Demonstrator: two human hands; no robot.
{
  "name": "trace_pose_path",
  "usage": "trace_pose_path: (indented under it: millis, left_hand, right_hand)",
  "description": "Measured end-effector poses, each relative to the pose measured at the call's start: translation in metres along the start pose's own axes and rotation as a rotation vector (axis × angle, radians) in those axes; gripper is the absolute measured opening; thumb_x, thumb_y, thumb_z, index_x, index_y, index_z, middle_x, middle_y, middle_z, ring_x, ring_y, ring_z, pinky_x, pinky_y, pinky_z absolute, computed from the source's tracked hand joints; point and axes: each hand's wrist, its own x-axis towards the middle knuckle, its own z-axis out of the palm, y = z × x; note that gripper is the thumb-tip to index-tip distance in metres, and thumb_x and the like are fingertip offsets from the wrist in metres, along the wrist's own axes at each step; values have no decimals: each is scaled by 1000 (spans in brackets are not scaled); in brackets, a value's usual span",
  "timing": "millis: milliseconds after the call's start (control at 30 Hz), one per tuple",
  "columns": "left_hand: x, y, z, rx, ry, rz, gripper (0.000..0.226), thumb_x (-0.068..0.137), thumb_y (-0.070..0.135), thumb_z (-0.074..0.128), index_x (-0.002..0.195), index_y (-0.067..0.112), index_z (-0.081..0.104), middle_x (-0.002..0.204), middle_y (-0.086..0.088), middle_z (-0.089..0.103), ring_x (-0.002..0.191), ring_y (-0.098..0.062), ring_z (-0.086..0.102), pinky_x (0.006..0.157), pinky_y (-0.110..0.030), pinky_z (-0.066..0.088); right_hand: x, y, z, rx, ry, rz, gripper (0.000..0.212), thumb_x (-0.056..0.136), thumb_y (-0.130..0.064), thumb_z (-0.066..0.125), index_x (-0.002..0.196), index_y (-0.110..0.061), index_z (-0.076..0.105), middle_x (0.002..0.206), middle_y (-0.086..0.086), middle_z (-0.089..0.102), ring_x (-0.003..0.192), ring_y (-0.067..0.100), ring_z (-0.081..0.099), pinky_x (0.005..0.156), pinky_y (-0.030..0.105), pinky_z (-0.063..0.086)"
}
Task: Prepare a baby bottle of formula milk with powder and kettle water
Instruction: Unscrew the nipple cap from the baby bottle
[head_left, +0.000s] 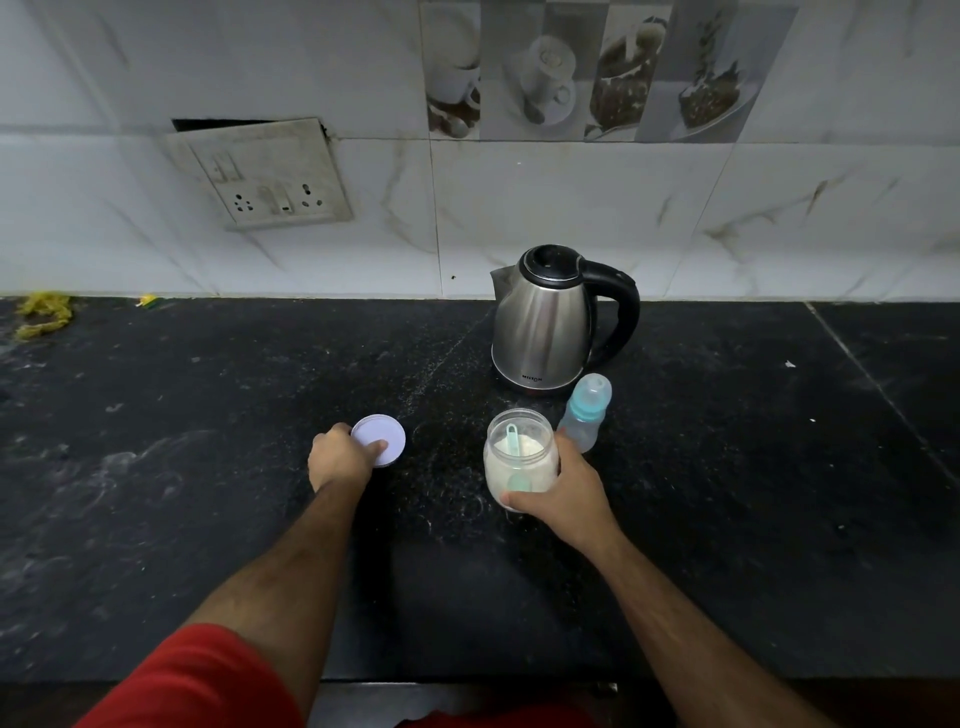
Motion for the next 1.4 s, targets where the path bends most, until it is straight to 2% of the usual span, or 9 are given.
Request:
trace_pose_path:
  millis: [267,367,433,500,600,700,933,1167,1400]
  left_hand:
    - [-18,-6,-4,-227,105,20,48,85,27,74,126,8,60,126,-17,56,109,-36,59,91,-41,45]
    - [-39,2,-5,-394,146,157,18,88,22,69,103,13,70,99,-3,70,91,-23,65,78,-29,45]
    - [-54,12,-2,-532,29,199,4,90,18,67,90,18,71,84,4,70,71,-9,66,65,-24,48]
    - [-67,20,5,-625,-139,223,6,94,15,64,94,15,70,86,0,71,63,-6,66,53,-22,50]
    - [-78,24,12,-699,-323,261,18,96,11,61,112,8,68,98,-8,73,81,-14,70,57,-24,56]
    - [-80,24,12,-730,-381,293,21,96,11,60,115,15,69,104,-3,75,96,-15,72,70,-31,60]
    - [-62,17,0,-739,-304,241,25,95,7,61,119,13,67,110,1,72,90,-8,68,70,-23,59]
    - [-48,11,-9,-761,-278,230,20,94,7,62,107,21,68,107,2,72,93,-13,69,74,-29,59]
    - [-47,7,-11,-770,-272,221,21,94,8,62,110,20,68,110,1,73,97,-15,70,78,-32,60]
  right_hand:
    - [5,7,10,-18,18,-11,75,48,-38,87,116,-31,55,114,-13,60,104,4,58,87,24,50]
    - [9,9,15,-30,19,-4,79,47,-39,87,119,-28,55,114,-13,61,104,5,60,88,26,52]
    - [13,7,18,-41,6,-4,77,50,-35,89,119,-29,55,111,-15,64,103,4,61,87,27,52]
    - [17,2,22,-71,-3,-21,78,51,-35,90,121,-28,55,110,-16,63,104,7,60,90,30,52]
    - [25,-6,31,-82,-26,-41,75,53,-28,91,120,-26,56,104,-17,60,105,9,59,90,30,50]
    - [35,-13,43,-65,-63,-41,71,55,-22,91,117,-27,56,104,-16,60,105,10,60,85,27,48]
    - [56,-30,63,-38,-162,-65,78,63,-19,90,130,-19,52,113,-11,58,104,7,54,89,25,44]
    - [73,-32,79,-75,-221,-17,83,65,-15,88,137,-18,46,129,-2,62,118,17,57,95,28,46]
    - [79,-32,83,-93,-254,5,83,67,-13,87,139,-18,44,129,-3,61,115,14,56,91,24,43]
